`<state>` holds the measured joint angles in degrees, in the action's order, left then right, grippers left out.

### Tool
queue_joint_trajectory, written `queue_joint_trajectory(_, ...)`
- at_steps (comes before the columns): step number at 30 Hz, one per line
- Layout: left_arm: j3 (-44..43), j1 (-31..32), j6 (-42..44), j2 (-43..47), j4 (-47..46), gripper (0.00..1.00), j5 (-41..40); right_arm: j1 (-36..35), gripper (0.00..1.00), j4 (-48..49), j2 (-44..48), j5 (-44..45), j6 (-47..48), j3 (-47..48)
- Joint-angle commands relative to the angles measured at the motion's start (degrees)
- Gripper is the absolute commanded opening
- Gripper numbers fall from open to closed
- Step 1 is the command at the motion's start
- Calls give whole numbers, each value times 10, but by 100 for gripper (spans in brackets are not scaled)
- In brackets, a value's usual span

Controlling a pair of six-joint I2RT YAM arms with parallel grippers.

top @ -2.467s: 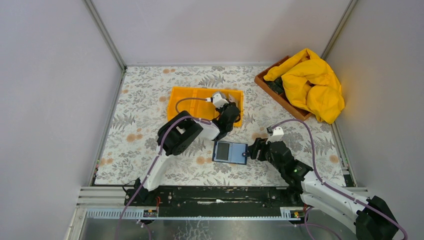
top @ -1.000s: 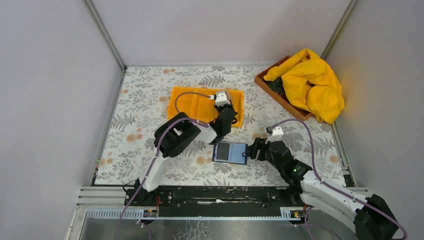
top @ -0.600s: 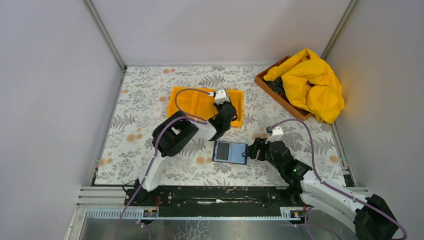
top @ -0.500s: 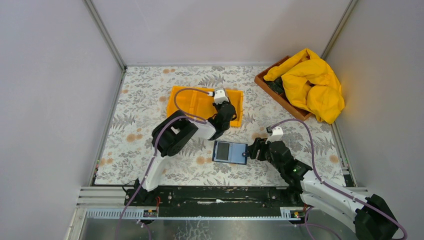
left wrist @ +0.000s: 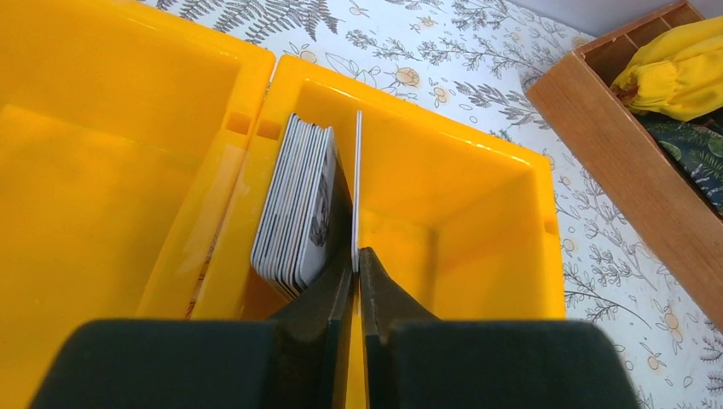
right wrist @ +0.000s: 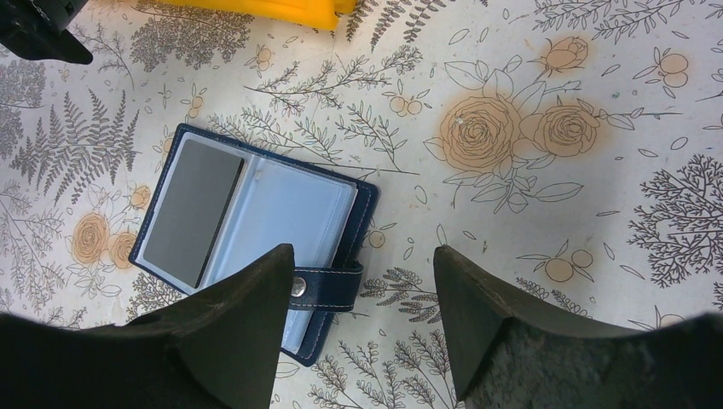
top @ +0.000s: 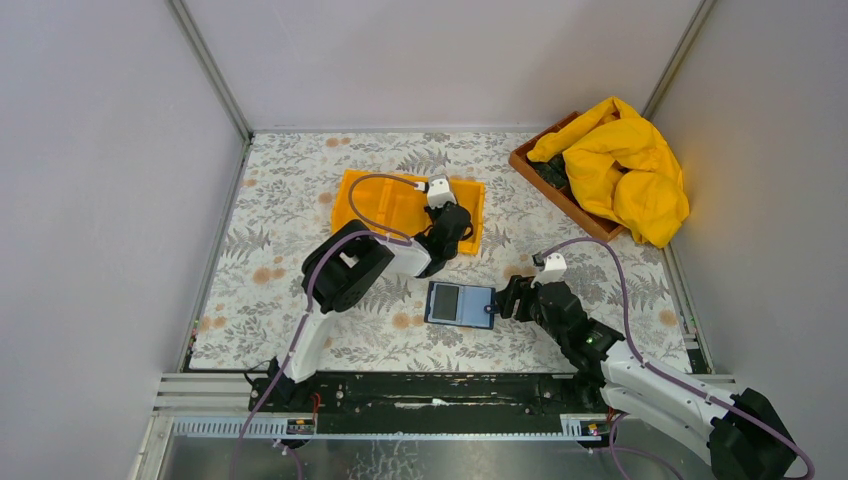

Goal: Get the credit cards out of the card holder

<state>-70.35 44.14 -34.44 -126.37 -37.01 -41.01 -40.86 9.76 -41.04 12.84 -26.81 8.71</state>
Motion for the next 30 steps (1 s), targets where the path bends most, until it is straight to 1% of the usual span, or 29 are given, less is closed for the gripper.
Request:
queue_joint_trajectory(1, -7, -5, 2, 25, -1, 14, -5, 3, 68, 29, -1, 10, 1, 9)
queue_joint_trajectory(4, -6, -7, 5, 26, -2, 16, -7, 3, 68, 28, -2, 10, 1, 9)
queue_joint_trajectory(16, 6, -6, 9, 40, 5, 18, -11, 4, 68, 28, -3, 11, 2, 10)
queue_joint_trajectory(26, 46, -3, -46, 75, 58, 19, -26, 4, 68, 27, -1, 12, 2, 9)
queue_joint_trajectory(30, 61, 7, -46, 90, 61, 19, -40, 4, 68, 28, -1, 11, 2, 10)
